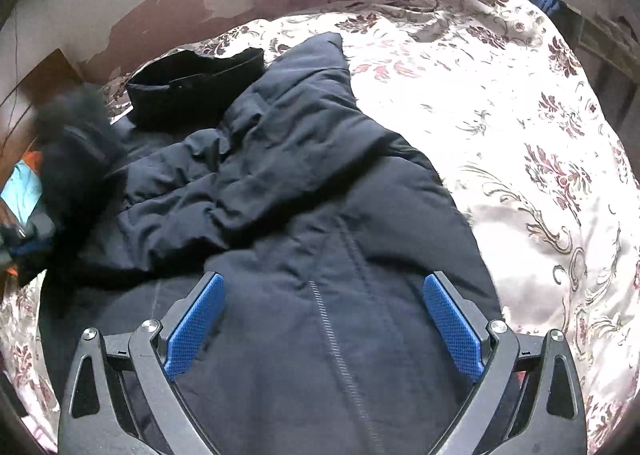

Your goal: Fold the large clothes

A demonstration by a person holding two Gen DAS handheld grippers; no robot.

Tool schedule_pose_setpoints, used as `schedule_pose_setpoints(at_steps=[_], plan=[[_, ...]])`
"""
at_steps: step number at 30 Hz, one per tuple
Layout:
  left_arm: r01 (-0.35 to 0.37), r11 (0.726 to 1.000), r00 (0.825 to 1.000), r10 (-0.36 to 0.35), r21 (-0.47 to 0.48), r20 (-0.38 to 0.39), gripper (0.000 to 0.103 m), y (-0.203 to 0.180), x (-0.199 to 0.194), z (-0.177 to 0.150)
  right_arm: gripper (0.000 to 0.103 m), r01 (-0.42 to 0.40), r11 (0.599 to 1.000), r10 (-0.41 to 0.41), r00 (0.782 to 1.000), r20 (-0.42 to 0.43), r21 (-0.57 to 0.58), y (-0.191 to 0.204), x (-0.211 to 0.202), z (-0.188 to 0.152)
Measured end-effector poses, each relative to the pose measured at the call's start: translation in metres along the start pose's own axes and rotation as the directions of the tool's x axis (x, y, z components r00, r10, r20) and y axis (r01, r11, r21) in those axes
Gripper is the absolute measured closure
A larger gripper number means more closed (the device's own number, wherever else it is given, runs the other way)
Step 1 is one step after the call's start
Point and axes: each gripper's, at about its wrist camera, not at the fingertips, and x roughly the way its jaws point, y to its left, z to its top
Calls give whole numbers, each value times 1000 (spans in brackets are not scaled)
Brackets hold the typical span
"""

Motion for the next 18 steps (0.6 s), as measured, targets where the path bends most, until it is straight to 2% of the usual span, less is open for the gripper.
schedule_pose_setpoints(at_steps=[3, 7, 10, 11, 12, 13, 14, 15, 16, 18], plan=[[-9, 1000, 997, 8, -13, -76, 90, -2, 21, -16, 5, -64, 997, 64, 998, -12, 31, -11, 2, 0], [-20, 1000, 992, 19, -9, -126, 88, -9, 34, -31, 5, -208, 976, 210, 977, -31, 60, -13, 8, 3], [-11, 1000, 990, 10, -7, -143, 80, -11, 31, -41, 5, -301, 953, 303, 951, -62, 36, 0, 16, 8], [-10, 1000, 990, 9, -5, -144, 69, -13, 29, -43, 5, -333, 942, 335, 939, -76, 32, 5, 19, 10], [-10, 1000, 990, 9, -10, -140, 59, -13, 26, -46, 5, -371, 928, 373, 923, -96, 35, 10, 24, 12], [-10, 1000, 992, 7, -23, -127, 28, -12, 21, -49, 5, -413, 909, 416, 901, -127, 48, 18, 31, 13], [-10, 999, 995, 6, -41, -103, 14, -11, 16, -51, 5, -442, 895, 446, 882, -151, 63, 24, 38, 13], [1, 998, 998, -5, -66, -67, 14, -9, 9, -53, 5, -468, 880, 475, 863, -171, 81, 31, 45, 13], [17, 996, 998, -22, -90, -51, 14, -5, 3, -54, 5, -510, 854, 521, 832, -194, 108, 41, 55, 14], [24, 990, 998, -33, -141, -62, 13, 5, -2, -57, 5, -558, 817, 577, 784, -229, 149, 55, 69, 14]])
